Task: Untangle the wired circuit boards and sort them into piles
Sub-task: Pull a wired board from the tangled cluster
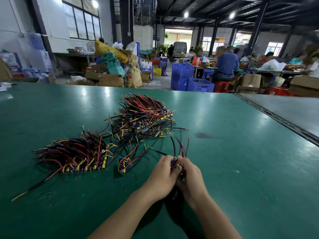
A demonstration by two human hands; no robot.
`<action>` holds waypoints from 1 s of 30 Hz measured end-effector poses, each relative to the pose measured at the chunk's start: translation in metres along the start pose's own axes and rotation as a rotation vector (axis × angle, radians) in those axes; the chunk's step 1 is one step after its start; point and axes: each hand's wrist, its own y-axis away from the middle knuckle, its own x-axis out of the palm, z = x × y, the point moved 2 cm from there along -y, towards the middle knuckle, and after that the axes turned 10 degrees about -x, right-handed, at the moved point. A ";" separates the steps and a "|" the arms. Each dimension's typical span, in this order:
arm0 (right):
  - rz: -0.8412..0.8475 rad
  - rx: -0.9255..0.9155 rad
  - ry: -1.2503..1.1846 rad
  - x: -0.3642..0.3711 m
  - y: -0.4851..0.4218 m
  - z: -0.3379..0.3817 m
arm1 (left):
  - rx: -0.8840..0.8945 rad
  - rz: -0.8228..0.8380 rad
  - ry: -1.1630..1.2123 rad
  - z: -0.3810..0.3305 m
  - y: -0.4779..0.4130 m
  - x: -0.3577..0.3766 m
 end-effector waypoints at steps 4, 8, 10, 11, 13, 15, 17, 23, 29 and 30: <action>-0.003 0.016 0.014 -0.001 0.000 -0.001 | 0.104 0.043 -0.207 0.001 0.004 0.003; -0.116 -0.016 -0.097 -0.006 -0.004 -0.002 | 0.174 0.130 -0.269 0.001 0.011 0.007; -0.149 -0.037 -0.141 -0.008 -0.005 -0.001 | 0.156 0.123 -0.162 -0.003 0.015 0.006; -0.160 -0.055 -0.149 -0.009 -0.005 0.000 | 0.120 0.092 -0.060 -0.004 0.017 0.004; -0.166 -0.094 -0.102 -0.010 -0.006 0.002 | -0.003 -0.030 0.178 -0.006 0.018 -0.003; -0.121 -0.123 -0.015 -0.011 -0.005 0.006 | -0.184 -0.076 0.391 -0.010 0.011 -0.011; -0.005 -0.149 0.072 -0.010 -0.003 0.008 | -0.305 0.009 0.543 -0.016 0.002 -0.014; 0.355 -0.324 0.462 0.006 0.009 0.007 | -0.183 0.295 0.464 -0.030 -0.002 -0.017; 0.484 -0.008 0.446 -0.001 0.017 0.017 | -0.067 0.780 0.559 -0.016 0.006 -0.036; 0.540 0.027 0.501 -0.002 0.018 0.018 | -0.080 0.774 0.583 -0.014 0.008 -0.035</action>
